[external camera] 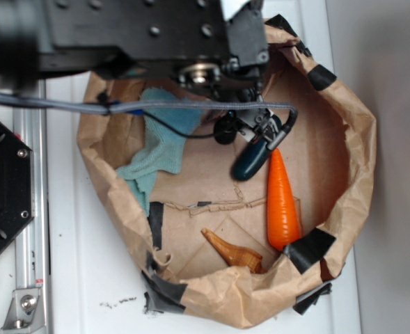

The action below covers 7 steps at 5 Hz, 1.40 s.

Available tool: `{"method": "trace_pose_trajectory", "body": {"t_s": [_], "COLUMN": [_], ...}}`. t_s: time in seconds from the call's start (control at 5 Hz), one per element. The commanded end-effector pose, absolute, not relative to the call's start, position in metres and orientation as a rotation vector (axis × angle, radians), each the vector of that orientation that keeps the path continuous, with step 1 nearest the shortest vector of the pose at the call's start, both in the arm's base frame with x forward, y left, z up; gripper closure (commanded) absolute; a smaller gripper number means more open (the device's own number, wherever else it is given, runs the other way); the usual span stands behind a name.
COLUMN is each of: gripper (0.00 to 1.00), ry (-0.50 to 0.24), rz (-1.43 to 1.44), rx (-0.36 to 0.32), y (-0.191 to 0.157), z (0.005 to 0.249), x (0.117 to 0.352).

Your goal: Grab the wood chip.

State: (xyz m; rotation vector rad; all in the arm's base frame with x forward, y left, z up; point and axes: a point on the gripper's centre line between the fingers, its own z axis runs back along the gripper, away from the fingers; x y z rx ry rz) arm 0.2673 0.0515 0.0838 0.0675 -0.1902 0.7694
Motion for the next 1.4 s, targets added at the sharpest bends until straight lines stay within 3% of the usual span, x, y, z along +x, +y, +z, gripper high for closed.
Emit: {"method": "trace_pose_trajectory", "body": {"t_s": [0.0,0.4,0.6,1.2], "gripper": [0.0,0.0,0.0,0.0], "ry": [-0.223,-0.294,-0.287,-0.195], "rz": [0.873,0.89,0.827,0.736], "rx": [0.089,0.102,0.07,0.093], "y": [0.063,0.092,0.1,0.098], "z": [0.1,0.129,0.128,0.136], "x": [0.241,0.194,0.195,0.178]}}
